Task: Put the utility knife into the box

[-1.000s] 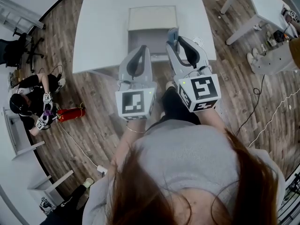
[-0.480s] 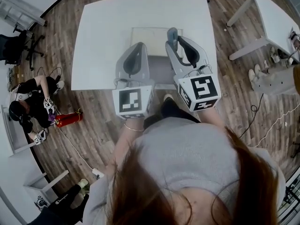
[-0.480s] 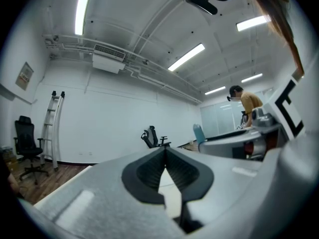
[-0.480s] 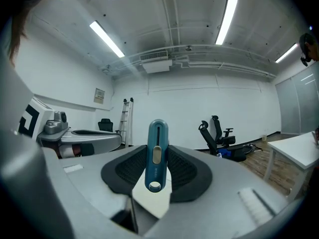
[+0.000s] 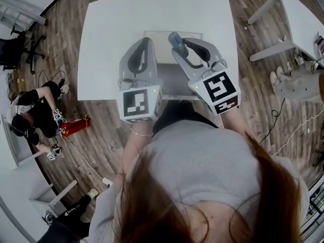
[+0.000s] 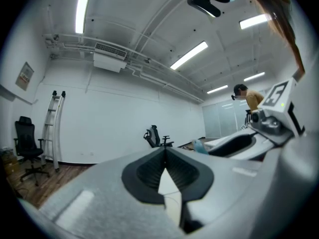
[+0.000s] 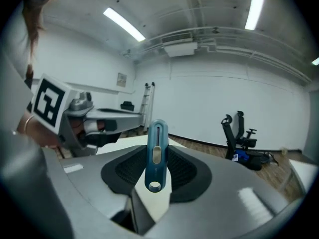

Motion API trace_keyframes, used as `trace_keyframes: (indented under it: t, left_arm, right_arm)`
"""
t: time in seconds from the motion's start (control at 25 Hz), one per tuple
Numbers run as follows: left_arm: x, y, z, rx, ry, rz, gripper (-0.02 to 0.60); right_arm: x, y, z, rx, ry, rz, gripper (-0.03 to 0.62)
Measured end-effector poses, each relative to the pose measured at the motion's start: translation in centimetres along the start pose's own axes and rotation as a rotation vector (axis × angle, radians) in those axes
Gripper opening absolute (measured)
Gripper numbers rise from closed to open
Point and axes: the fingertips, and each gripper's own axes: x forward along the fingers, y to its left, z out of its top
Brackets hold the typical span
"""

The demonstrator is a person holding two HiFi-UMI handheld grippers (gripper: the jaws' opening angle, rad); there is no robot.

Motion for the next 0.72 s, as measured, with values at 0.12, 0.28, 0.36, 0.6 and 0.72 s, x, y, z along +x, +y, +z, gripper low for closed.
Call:
trace_keyframes:
  t: [0.12,0.28,0.36,0.6,0.72]
  left_arm:
    - [0.4,0.5,-0.1,0.002,0.003,-0.005,-0.006]
    - [0.7,1.5,-1.0,-0.007,0.029,0.002,-0.006]
    - [0.8,1.9,-1.4,-0.013,0.035,0.007,-0.006]
    - [1.2,2.3,-1.5,-0.025,0.031,0.014,-0.006]
    - [1.3,2.4,-1.5,-0.024,0.027,0.017,-0.006]
  right_arm:
    - [0.3,1.8,-1.8,-0.135,0.126,0.154,0.133]
    - [0.3,3.9,-5.2,-0.272,0.320,0.352,0.133]
    - [0.4,4.8,-7.2,-0.330,0.412,0.418,0.133]
    - [1.0,8.2,-12.0,-0.369,0.588,0.555,0.133]
    - [1.5,9.2,-14.1,-0.381,0.652,0.578,0.133]
